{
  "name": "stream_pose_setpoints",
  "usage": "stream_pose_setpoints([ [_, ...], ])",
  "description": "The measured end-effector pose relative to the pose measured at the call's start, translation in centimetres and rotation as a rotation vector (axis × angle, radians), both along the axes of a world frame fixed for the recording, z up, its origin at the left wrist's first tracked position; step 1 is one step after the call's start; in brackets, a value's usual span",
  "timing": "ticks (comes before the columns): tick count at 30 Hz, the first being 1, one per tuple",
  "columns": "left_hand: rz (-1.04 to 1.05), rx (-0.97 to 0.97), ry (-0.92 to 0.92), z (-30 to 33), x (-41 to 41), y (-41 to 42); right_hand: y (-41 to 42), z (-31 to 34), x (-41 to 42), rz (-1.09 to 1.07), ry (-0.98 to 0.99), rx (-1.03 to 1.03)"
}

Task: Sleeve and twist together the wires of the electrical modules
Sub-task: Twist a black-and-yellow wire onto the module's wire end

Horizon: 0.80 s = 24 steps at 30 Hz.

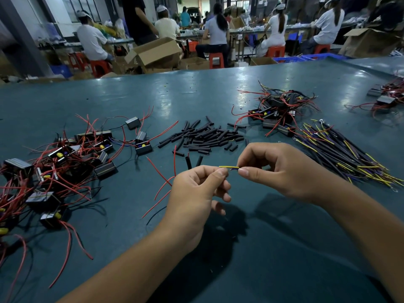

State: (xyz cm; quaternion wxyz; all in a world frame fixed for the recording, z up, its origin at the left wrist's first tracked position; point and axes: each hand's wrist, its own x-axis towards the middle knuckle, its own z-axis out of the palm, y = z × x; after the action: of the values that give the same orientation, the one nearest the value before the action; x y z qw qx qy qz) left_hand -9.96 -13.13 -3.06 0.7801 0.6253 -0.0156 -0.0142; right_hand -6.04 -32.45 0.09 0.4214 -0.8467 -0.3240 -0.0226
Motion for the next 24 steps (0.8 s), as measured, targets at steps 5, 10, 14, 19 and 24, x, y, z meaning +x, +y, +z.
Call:
stream_pose_setpoints([
  [5,0.104,0.065,-0.123,0.0,0.0,0.3,0.3,-0.5,0.1,-0.060,-0.089,0.019],
  [10,0.074,0.058,-0.134,0.2,-0.2,0.3,0.4,-0.5,0.1,-0.047,-0.105,0.006],
  [14,0.095,0.065,-0.147,0.2,-0.2,0.3,0.7,-0.7,0.0,-0.044,-0.106,0.006],
  [19,0.087,0.041,-0.157,0.2,-0.2,0.1,0.8,-0.8,0.0,-0.045,-0.071,0.033],
  [24,0.086,0.006,-0.161,0.1,0.0,0.0,1.1,-0.9,0.0,-0.030,-0.022,0.062],
])
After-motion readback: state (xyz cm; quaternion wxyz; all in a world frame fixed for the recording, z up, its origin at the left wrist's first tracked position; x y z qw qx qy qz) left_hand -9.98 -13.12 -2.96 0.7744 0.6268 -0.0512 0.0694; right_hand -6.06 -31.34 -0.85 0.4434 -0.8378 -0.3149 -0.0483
